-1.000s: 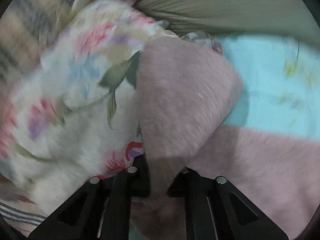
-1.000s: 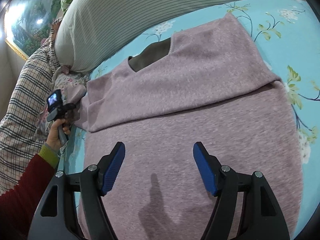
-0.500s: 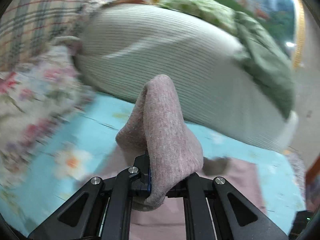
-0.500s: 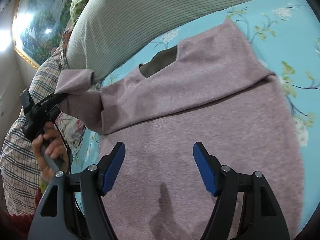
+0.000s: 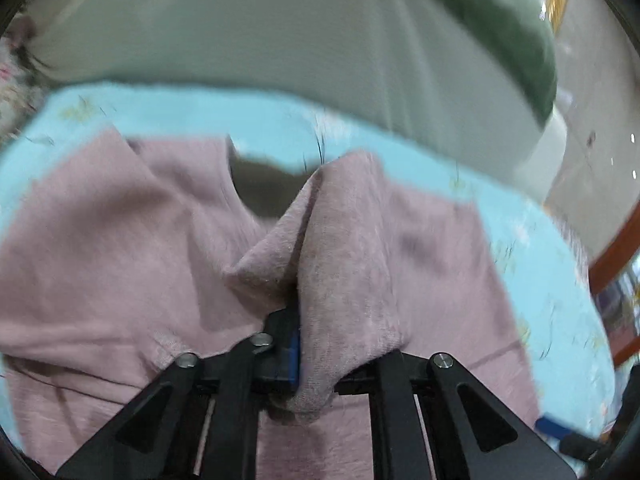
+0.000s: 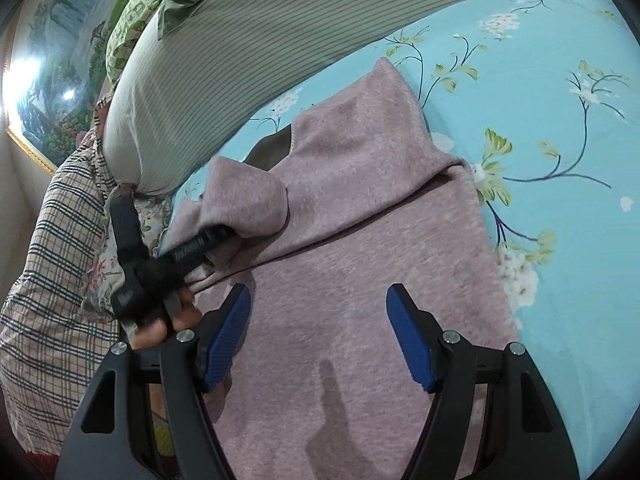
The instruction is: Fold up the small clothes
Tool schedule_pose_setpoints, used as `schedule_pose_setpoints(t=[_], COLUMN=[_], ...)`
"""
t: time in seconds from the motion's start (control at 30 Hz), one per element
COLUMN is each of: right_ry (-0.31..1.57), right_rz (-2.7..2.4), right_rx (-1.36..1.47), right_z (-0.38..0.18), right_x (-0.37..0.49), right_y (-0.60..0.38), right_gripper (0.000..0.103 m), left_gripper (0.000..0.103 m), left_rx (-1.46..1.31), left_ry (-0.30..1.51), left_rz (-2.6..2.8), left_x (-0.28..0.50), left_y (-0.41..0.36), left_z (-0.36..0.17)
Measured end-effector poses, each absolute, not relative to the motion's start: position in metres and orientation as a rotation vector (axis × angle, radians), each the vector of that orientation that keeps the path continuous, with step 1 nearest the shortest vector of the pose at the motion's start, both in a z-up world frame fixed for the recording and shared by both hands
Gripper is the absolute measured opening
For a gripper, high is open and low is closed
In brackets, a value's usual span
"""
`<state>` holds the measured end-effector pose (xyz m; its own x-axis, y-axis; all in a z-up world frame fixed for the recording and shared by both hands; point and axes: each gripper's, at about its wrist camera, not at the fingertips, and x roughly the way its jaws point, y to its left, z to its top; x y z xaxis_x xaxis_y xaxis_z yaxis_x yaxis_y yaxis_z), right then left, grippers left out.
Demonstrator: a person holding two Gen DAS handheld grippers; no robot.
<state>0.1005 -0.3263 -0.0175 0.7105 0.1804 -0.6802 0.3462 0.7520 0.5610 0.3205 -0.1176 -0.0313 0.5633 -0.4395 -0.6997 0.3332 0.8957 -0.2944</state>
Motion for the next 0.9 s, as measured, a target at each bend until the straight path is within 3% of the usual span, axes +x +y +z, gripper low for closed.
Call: schedule_pose_setpoints(t=[0.07,0.13,0.2,0.5,0.67,0.87,0.9], right_ry=[0.787,0.786,0.788,0.828,0.827,0.809,0.791], right_rz=[-0.096,-0.083,-0.062,0.054,0.098,0.139,0.141], right_rx=[0.732,0.740,0.746,0.891,1.073,1.163,1.164], right_z=[-0.017,-0.019,-0.021,-0.051,-0.076,-0.092,-0.092], right_x=[0.108,0.116,0.129,0.184,0.186,0.211,0.217], right_y=[-0.327,-0.329,-0.328,-0.324,-0.321,-0.301,-0.298], right_gripper=[0.071,0.071,0.070,0.063,0.060,0.060,0.050], left_gripper=[0.035,0.067,0.077,0.078,0.077,0.075,0.074], left_rx=[-0.104,-0.062,-0.038,-0.040,-0.071,-0.088,-0.094], left_ry=[0.902,0.879,0.837,0.788,0.822,0.876,0.885], left_rz=[-0.485,-0.481,-0.461,-0.203,0.007,0.062,0.061], left_x=[0.314,0.299,0.284,0.240,0.254,0.274,0.275], left_y=[-0.121,-0.120,-0.112,-0.016,0.051,0.066,0.067], left_z=[-0.044,-0.039,-0.031,-0.025,-0.038,-0.057,-0.060])
